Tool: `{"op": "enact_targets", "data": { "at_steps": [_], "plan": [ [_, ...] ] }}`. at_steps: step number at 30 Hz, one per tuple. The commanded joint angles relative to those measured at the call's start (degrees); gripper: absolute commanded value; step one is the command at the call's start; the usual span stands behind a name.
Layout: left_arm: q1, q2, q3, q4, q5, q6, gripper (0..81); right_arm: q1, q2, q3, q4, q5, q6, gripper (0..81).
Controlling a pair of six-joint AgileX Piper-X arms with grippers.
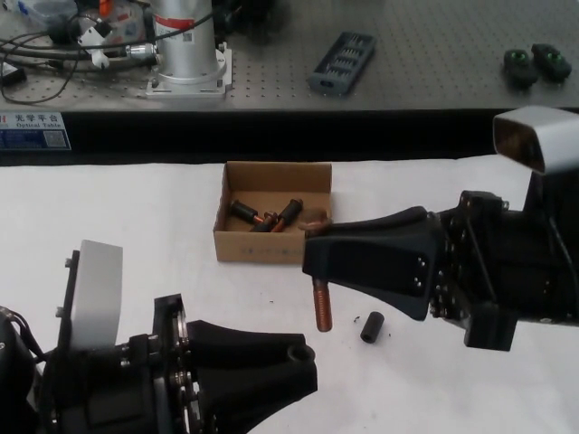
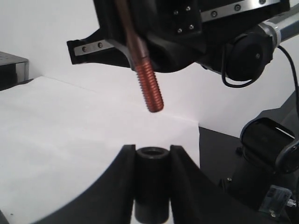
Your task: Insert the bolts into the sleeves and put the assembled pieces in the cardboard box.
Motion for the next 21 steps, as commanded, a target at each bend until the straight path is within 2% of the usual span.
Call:
{"op": "enact_targets", "data": {
  "at_steps": [1, 8, 21],
  "plan": [
    [0.2, -0.6, -0.2, -1.7, 2.0, 0.1, 0.6, 1.0, 0.0, -0.4, -1.5, -1.4, -0.5, 2.2],
    [0.2, -0.6, -0.2, -1.8, 2.0, 1.1, 0.6, 3.9, 0.1, -0.4, -1.8, -1.3, -0.5, 2.2],
    [0.2, -0.7, -0.2, -8.4, 2.3, -1.5, 0.6, 3.9, 1.0, -0.4, -2.2, 0.4, -3.3, 2.2]
  ]
}}
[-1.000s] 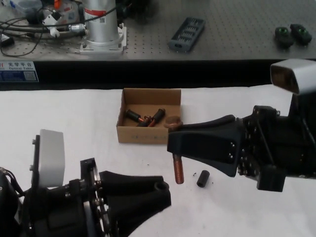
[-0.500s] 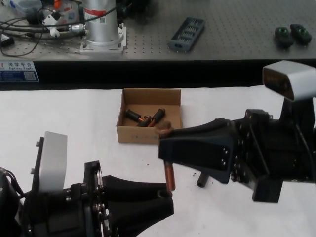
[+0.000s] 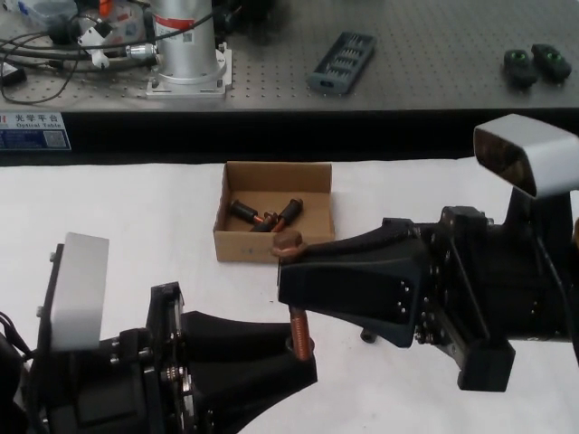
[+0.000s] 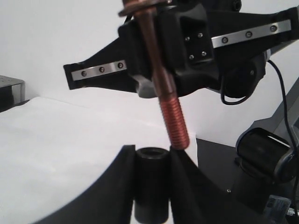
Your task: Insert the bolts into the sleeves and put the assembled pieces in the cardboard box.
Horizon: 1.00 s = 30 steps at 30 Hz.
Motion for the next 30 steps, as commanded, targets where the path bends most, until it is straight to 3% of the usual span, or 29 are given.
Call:
{"op": "enact_targets", "data": {
  "at_steps": [1, 18, 24, 30],
  "plan": [
    [0.2, -0.6, -0.3, -3.9, 1.8, -1.1, 0.6, 0.1, 1.2, -0.4, -1.1, 1.0, -1.8, 2.2],
    [0.2, -0.6, -0.3, -4.3, 1.8, -1.3, 0.6, 0.1, 3.6, -2.4, -1.9, 0.5, -2.7, 2.2],
    [0.2, -0.6, -0.3, -7.9, -3.6, -1.3, 0.6, 0.1, 3.6, -2.4, -1.9, 0.5, -2.7, 2.2],
    [0.2, -0.6, -0.3, -7.8, -4.5, -1.5, 0.6, 0.1, 3.6, -2.4, -1.9, -2.5, -2.6, 2.2]
  ]
}}
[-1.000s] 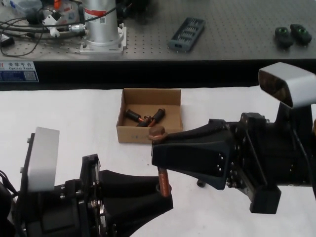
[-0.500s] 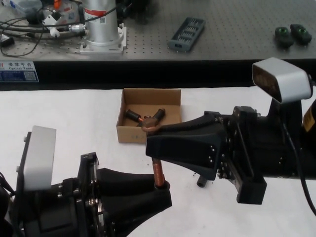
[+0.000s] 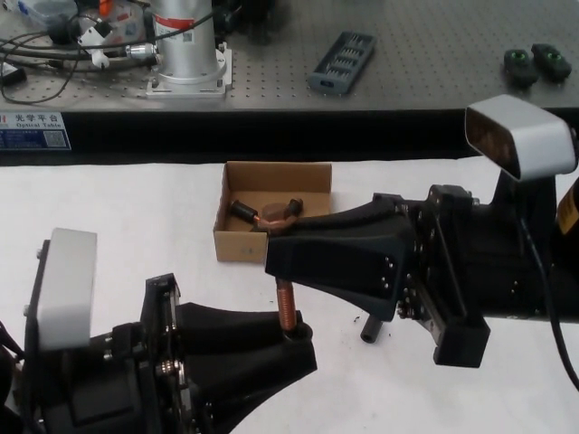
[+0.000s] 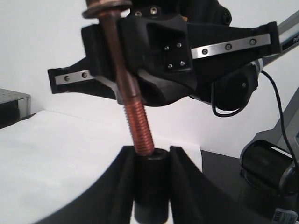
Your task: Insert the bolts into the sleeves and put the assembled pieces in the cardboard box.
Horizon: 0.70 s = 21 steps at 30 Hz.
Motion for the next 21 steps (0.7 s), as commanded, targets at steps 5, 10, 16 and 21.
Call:
{"op": "enact_targets", "data": {
  "at_steps": [5, 10, 16, 21],
  "plan": [
    [0.1, -0.6, -0.5, -4.6, -4.9, -0.8, 0.6, 0.1, 0.2, -0.1, 0.8, -3.4, -0.3, 2.2],
    [0.1, -0.6, -0.5, -5.3, -7.7, -0.8, 0.6, 0.1, 0.2, 0.1, 0.8, -3.4, -0.3, 2.2],
    [0.1, -0.6, -0.5, -7.0, -7.8, -0.8, 0.6, 0.0, 0.2, 0.2, 0.8, -3.0, -0.7, 2.2],
    [0.1, -0.6, -0.5, -6.9, -7.8, -1.4, 0.6, 0.0, 0.2, 0.2, 1.2, 1.7, -3.4, 2.2]
  ]
}}
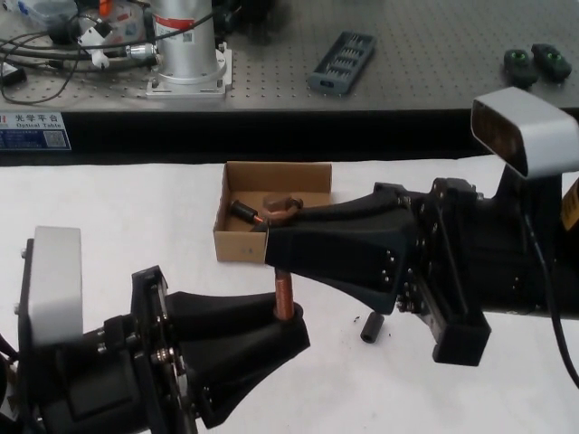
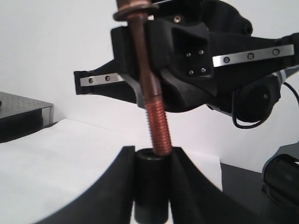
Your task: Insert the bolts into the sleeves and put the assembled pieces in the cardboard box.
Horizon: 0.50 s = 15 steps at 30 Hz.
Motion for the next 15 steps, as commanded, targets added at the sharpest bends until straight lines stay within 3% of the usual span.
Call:
{"op": "enact_targets", "data": {
  "at_steps": [1, 15],
  "plan": [
    [0.2, -0.6, -1.0, -4.8, -2.7, -1.3, 0.6, 0.0, 0.2, 0.4, 2.0, 0.8, -1.5, 2.2],
    [0.2, -0.6, -1.0, -4.8, -2.7, -1.5, 0.6, 0.1, 0.2, 0.4, 4.2, 3.4, -2.5, 2.2]
  ]
}}
